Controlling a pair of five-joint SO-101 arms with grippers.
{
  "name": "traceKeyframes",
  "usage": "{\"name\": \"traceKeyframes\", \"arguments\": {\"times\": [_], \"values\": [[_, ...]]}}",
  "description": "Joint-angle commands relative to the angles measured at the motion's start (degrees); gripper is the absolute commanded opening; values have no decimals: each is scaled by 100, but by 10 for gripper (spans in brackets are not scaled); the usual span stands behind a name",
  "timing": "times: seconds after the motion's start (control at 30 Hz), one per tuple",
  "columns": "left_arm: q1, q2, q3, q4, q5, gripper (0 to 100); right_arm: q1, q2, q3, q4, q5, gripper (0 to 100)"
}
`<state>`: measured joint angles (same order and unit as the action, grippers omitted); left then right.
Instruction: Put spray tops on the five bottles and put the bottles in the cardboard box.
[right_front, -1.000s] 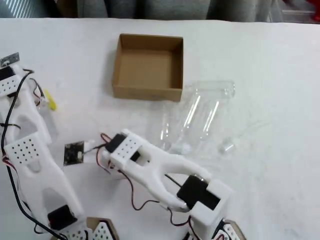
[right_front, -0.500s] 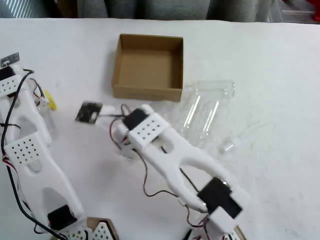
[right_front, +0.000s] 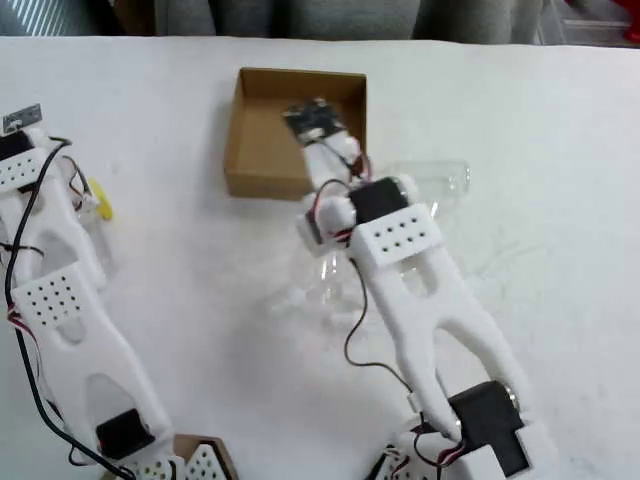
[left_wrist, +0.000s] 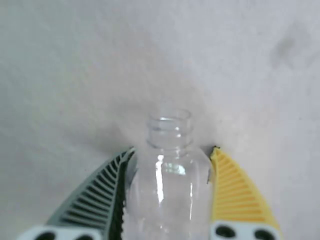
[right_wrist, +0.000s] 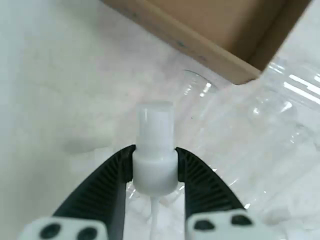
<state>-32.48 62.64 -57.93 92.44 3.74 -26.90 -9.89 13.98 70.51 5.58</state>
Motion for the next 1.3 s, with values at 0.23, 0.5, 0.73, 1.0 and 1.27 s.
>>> {"name": "traceKeyframes", "arguments": {"times": [0.23, 0.5, 0.73, 1.0, 1.27], "values": [[945, -1015, -79, 747, -193, 94, 444, -734, 598, -804, -237, 17], [1560, -1789, -9, 993, -185, 94, 435, -840, 800, -1077, -246, 17], [2141, -2774, 1020, 976, -193, 94, 435, -655, 800, -1165, -246, 17], [2651, -4866, 3226, 229, -211, 94, 444, -488, 800, -1323, -246, 17], [2703, -6932, 6303, -1609, -229, 97, 444, -505, 800, -1332, -246, 17]]}}
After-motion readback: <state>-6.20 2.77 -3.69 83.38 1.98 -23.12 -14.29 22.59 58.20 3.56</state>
